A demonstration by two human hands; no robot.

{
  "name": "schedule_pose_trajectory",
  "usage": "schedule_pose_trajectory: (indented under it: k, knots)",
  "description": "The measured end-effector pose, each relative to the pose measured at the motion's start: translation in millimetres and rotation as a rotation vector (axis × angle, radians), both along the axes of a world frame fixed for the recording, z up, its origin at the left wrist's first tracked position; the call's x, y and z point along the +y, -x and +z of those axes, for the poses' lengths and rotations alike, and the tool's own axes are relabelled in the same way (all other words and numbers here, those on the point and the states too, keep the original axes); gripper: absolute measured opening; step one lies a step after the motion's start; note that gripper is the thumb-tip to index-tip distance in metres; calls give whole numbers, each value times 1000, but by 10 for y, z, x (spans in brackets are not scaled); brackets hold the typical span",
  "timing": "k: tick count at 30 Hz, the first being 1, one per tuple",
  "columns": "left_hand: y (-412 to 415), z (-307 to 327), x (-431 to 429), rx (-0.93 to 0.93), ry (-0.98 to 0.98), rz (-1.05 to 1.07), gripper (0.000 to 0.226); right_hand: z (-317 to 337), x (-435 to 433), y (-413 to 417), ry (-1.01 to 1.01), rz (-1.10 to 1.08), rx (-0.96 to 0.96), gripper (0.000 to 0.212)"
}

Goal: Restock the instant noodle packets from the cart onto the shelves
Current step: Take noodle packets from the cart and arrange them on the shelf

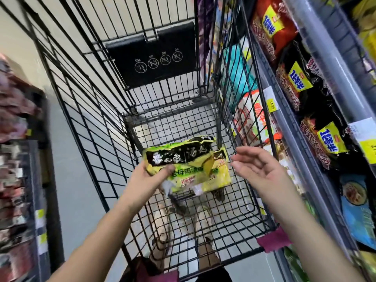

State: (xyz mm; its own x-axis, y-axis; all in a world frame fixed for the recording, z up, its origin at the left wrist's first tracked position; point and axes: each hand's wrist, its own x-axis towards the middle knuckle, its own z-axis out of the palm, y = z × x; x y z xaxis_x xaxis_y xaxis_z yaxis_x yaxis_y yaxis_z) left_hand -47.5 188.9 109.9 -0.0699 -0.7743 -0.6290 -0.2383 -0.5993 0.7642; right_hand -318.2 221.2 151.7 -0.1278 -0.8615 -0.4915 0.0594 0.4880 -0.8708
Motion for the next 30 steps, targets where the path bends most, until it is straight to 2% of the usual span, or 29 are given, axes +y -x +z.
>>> schedule_pose_trajectory:
  k: [7,9,14,16,18,21,24,28,30]
  knots:
    - [-204,219,-184,37,85,132,33,-843,-197,-138,-153,42,81,34]
    - [-232,239,-204,62,75,164,32,-1153,-230,-150,-243,73,187,36]
    - [-338,233,-241,142,47,278,53,-1740,-310,-140,-457,211,552,68]
    - [-368,227,-253,141,44,271,46,-1822,-337,-146,-487,244,649,73]
    - [-398,224,-263,140,35,248,42,-1914,-349,-165,-518,260,663,81]
    - [-463,216,-281,127,19,242,50,-2032,-376,-202,-556,276,675,90]
    - [-523,197,-305,98,23,209,43,-2100,-393,-229,-573,294,721,95]
    - [-533,228,-326,100,23,195,56,-2117,-402,-270,-612,260,730,104]
    - [-537,245,-336,103,26,199,45,-2117,-391,-277,-664,263,704,98]
